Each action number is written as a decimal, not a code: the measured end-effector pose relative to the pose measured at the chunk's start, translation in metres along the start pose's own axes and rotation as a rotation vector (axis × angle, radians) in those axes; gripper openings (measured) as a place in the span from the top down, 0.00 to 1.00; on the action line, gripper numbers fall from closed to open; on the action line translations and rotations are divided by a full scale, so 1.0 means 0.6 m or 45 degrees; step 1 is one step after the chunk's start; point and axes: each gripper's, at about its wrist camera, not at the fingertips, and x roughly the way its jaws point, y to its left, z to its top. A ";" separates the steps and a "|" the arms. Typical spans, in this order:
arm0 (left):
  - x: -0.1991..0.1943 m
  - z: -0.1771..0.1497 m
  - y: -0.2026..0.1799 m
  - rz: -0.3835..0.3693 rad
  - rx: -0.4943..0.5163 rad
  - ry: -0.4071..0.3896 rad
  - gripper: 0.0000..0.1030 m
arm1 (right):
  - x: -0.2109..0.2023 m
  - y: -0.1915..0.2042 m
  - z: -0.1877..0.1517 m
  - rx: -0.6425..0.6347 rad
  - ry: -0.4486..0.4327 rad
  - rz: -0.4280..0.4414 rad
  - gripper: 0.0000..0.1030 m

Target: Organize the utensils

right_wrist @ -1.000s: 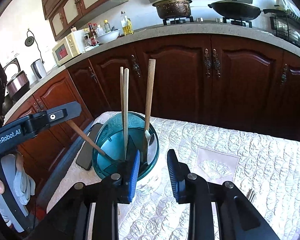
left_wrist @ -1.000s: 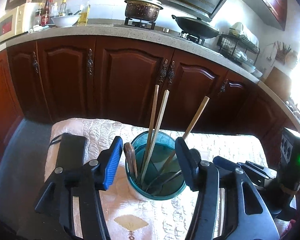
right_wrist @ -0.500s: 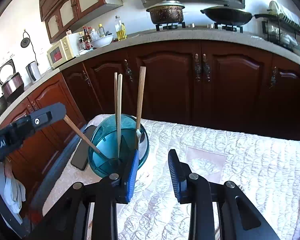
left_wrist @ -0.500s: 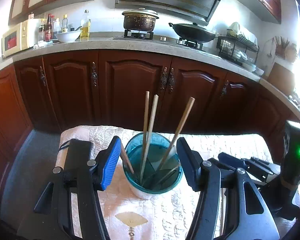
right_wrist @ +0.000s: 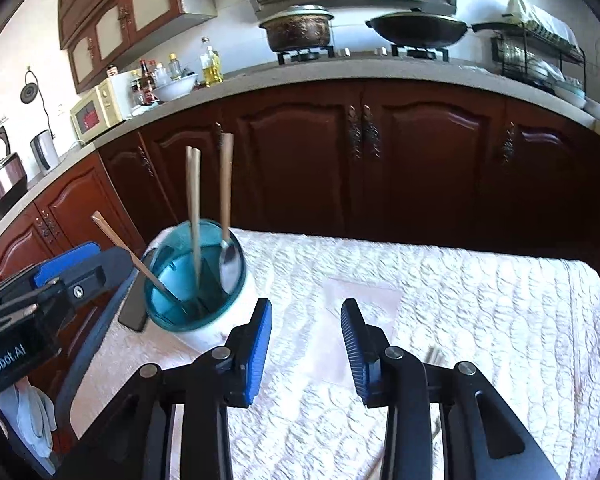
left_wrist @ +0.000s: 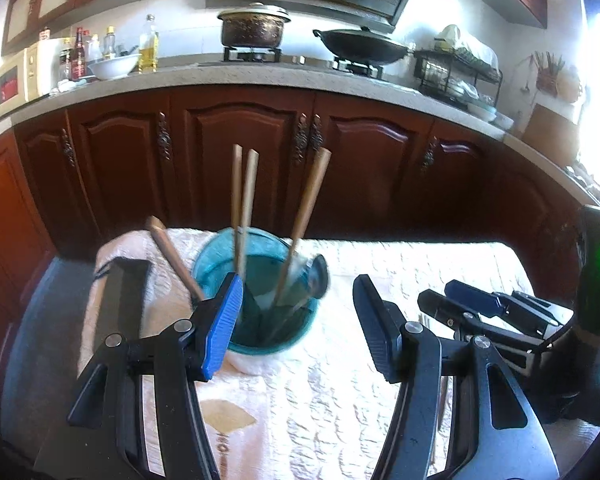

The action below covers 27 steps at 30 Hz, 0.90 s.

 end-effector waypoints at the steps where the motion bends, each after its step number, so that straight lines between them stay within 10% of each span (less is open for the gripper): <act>1: 0.003 -0.004 -0.007 -0.009 0.004 0.010 0.44 | -0.003 -0.009 -0.004 0.008 0.004 -0.011 0.67; 27: 0.105 -0.070 -0.134 -0.172 0.067 0.244 0.44 | -0.021 -0.188 -0.105 0.172 0.148 -0.219 0.65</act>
